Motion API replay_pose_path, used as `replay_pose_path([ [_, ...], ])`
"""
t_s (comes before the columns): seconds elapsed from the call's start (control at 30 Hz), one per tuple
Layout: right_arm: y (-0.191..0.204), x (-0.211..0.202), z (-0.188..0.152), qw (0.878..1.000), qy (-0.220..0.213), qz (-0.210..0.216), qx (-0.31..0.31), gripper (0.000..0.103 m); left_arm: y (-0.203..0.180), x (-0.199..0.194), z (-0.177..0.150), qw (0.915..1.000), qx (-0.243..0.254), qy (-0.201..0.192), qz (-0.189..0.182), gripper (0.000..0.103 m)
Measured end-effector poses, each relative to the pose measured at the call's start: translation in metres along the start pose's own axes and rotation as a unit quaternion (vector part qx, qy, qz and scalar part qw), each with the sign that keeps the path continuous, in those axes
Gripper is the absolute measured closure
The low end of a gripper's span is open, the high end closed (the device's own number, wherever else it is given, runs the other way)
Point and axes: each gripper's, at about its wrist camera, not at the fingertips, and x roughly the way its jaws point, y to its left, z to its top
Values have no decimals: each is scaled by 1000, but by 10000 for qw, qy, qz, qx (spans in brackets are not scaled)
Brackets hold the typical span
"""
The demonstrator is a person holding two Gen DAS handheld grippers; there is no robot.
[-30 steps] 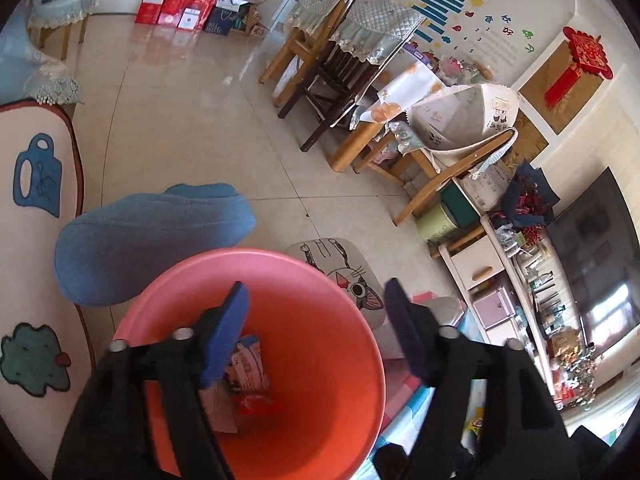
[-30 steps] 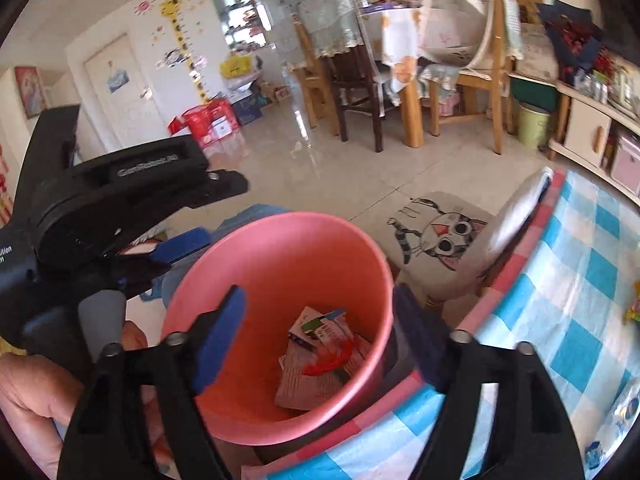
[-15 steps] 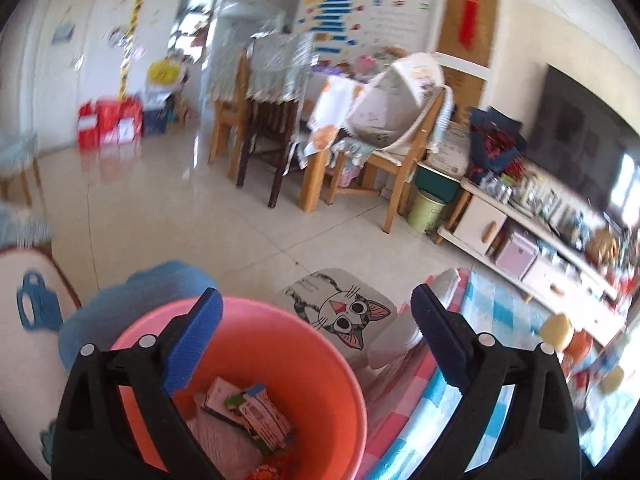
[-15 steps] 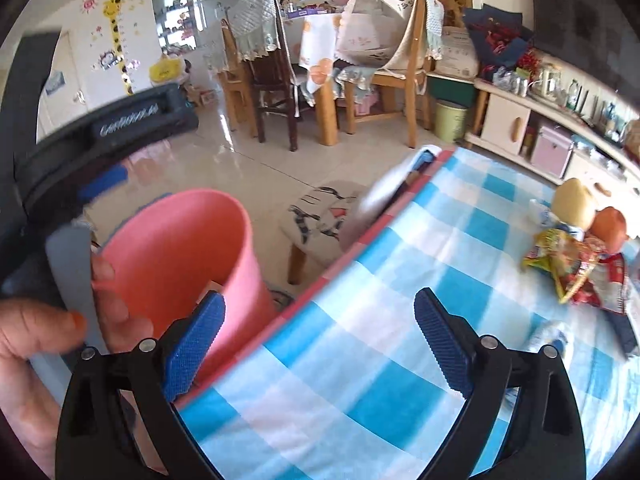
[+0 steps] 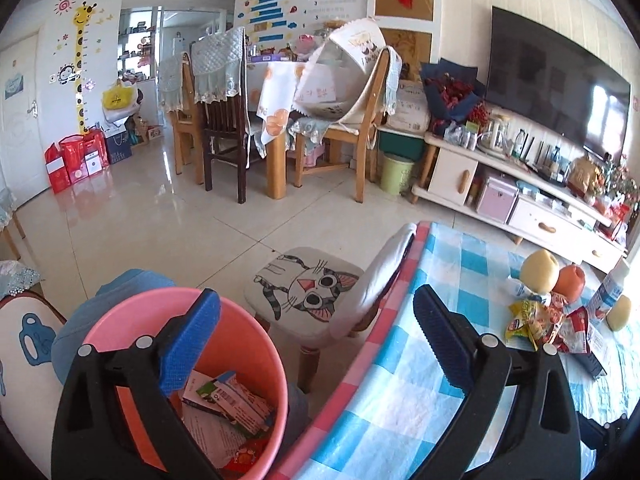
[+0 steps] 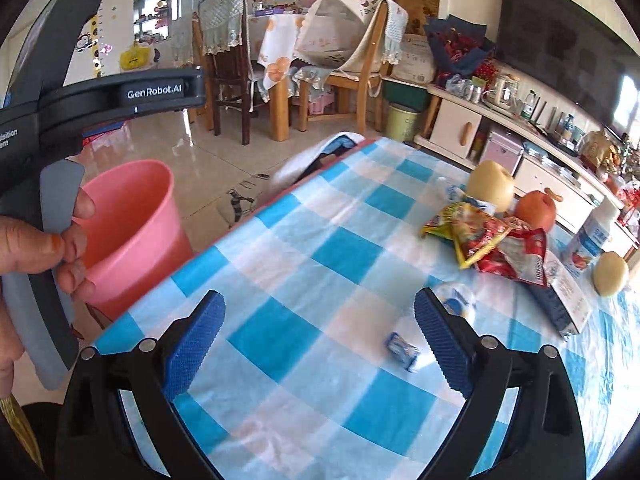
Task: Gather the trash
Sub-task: 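Move both empty tools back to the table pile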
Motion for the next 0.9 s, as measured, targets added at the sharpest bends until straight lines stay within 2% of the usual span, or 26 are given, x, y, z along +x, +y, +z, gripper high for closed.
replay_pose_path([
  [0.5, -68, -10, -25, 9981, -171, -109, 574, 8, -63, 6, -9, 9972, 726, 146, 30, 5],
  [0.9, -121, -13, -24, 9947, -150, -167, 1003, 8, -119, 10, -23, 9884, 1505, 167, -128, 5],
])
